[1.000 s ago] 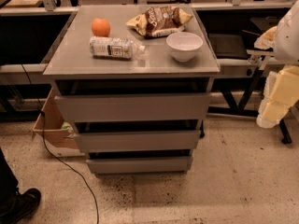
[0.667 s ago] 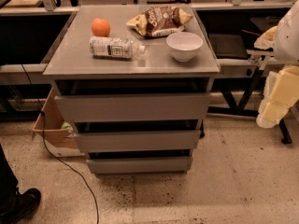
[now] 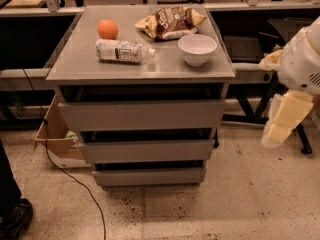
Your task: Open middle drawer
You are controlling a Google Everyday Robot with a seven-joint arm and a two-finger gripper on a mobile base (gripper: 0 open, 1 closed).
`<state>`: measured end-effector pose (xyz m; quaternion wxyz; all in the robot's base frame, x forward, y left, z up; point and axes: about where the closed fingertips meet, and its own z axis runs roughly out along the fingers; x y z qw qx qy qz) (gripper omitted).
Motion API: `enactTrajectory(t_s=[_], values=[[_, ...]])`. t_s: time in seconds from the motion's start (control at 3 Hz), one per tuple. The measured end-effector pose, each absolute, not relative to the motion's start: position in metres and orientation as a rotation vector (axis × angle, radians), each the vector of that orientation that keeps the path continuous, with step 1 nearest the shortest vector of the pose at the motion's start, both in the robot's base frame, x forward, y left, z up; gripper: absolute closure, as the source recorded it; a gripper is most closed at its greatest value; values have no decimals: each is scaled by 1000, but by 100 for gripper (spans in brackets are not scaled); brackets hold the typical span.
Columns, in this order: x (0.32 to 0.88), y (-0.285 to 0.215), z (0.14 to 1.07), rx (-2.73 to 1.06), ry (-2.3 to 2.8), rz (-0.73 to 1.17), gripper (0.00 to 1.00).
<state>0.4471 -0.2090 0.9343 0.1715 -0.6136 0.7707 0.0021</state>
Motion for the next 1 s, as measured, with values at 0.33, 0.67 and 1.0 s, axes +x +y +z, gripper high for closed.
enactTrajectory(t_s=[0.33, 0.67, 1.0], values=[[458, -195, 875, -1764, 2153, 89, 0], [460, -179, 822, -1787, 2124, 157, 0], [459, -160, 770, -1801, 2097, 227, 0]])
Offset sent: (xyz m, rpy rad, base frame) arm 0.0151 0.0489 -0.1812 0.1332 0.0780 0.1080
